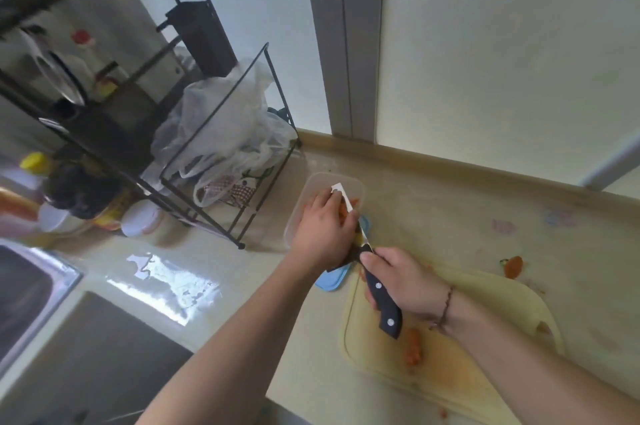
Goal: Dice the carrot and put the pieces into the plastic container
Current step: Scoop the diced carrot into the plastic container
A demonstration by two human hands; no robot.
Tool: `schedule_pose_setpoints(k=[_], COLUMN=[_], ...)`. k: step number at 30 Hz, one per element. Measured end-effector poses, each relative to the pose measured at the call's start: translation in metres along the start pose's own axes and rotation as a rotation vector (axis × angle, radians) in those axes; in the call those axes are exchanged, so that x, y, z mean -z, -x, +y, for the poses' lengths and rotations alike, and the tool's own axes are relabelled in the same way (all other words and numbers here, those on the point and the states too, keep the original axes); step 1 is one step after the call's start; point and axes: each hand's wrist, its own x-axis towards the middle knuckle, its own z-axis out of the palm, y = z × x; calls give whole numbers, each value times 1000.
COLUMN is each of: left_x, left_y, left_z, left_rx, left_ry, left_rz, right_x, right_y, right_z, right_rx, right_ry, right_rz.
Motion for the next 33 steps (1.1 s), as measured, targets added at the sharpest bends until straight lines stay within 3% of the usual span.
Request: schedule_pose_setpoints(k=[10,16,23,27,33], left_x=[-4,-7,-13,-13,-17], left_y=[-49,-61,-69,-71,-73], left_z=[-27,-35,-48,-55,-69], left_rx=[6,-118,-328,-356,-432], left_ry=[46,-16,-226,-358,-375], left_rz=[-130,-142,29,121,275], right_x=[4,14,25,30,32], right_y=[-8,3,16,24,31], right_z=[-24,-27,-29,-30,-26], right_rx=[-159,-218,-257,-269,-300], right_ry=[-23,48,101,117,106], right_rz=[24,17,-13,-34,-40])
